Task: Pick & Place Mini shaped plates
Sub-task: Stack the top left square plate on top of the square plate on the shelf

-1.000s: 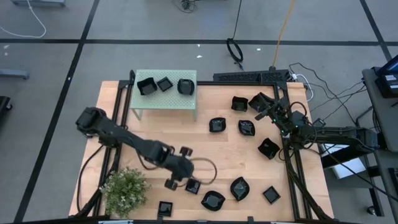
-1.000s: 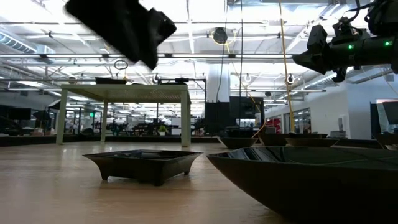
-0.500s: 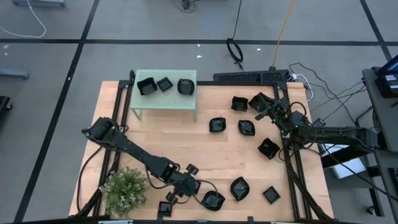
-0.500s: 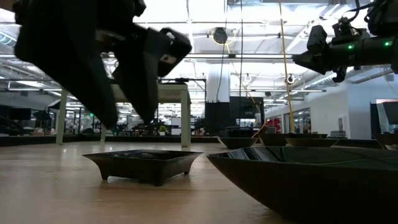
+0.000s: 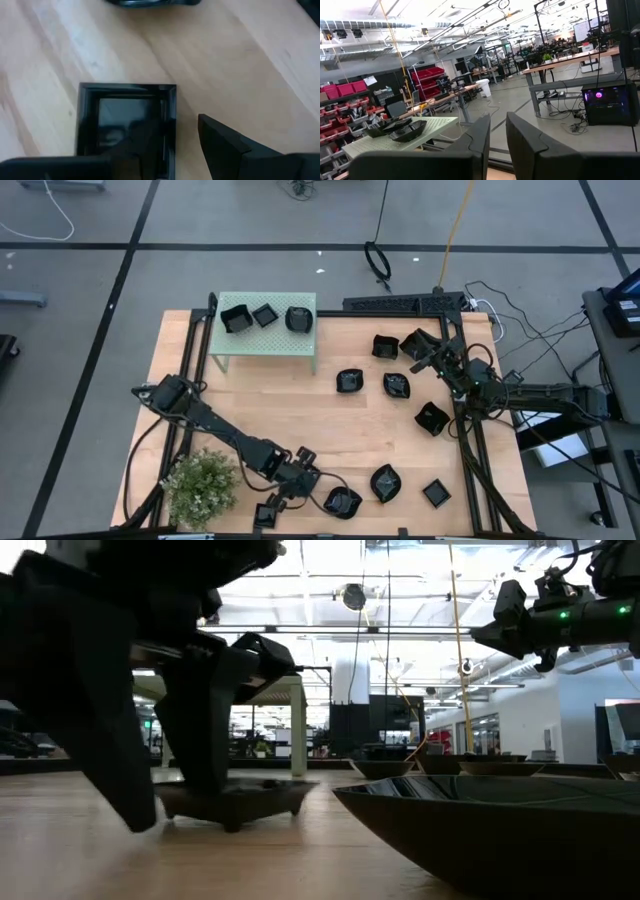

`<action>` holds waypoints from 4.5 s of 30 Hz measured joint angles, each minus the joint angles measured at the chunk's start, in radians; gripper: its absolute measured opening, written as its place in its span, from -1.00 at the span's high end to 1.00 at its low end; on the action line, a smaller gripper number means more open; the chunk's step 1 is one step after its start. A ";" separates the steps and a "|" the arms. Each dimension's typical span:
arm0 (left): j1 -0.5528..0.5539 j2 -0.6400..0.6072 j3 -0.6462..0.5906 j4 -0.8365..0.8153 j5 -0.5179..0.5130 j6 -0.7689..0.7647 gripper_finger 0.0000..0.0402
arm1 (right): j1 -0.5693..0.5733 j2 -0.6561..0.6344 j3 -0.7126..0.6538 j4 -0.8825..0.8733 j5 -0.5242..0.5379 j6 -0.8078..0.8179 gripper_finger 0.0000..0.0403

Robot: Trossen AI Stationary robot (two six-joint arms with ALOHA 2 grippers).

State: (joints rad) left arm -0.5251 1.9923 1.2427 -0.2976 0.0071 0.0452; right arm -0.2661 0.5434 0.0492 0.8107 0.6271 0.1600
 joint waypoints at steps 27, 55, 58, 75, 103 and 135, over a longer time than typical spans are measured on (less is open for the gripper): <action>0.083 -0.101 0.000 -0.032 -0.008 0.057 0.96 | 0.000 0.000 0.000 0.000 0.000 0.000 0.74; 0.537 -0.602 0.001 0.028 -0.562 0.338 0.94 | 0.000 0.001 0.000 0.000 0.000 0.000 0.74; 0.615 -0.626 0.001 -0.013 -0.574 0.334 0.98 | 0.000 0.001 0.000 0.000 0.000 0.000 0.74; 0.927 -0.643 0.001 -0.359 -0.611 -0.072 0.97 | 0.000 0.001 0.000 0.000 0.000 0.000 0.74; 0.969 -0.541 0.001 -0.403 -0.611 -0.147 0.94 | 0.000 0.001 0.000 0.000 0.000 0.000 0.74; 0.974 -0.541 0.001 -0.469 -0.562 0.051 0.94 | 0.000 0.001 0.000 0.000 0.000 0.000 0.74</action>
State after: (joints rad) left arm 0.4488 1.4517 1.2434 -0.7666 -0.5546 0.0964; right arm -0.2663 0.5446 0.0490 0.8108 0.6273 0.1600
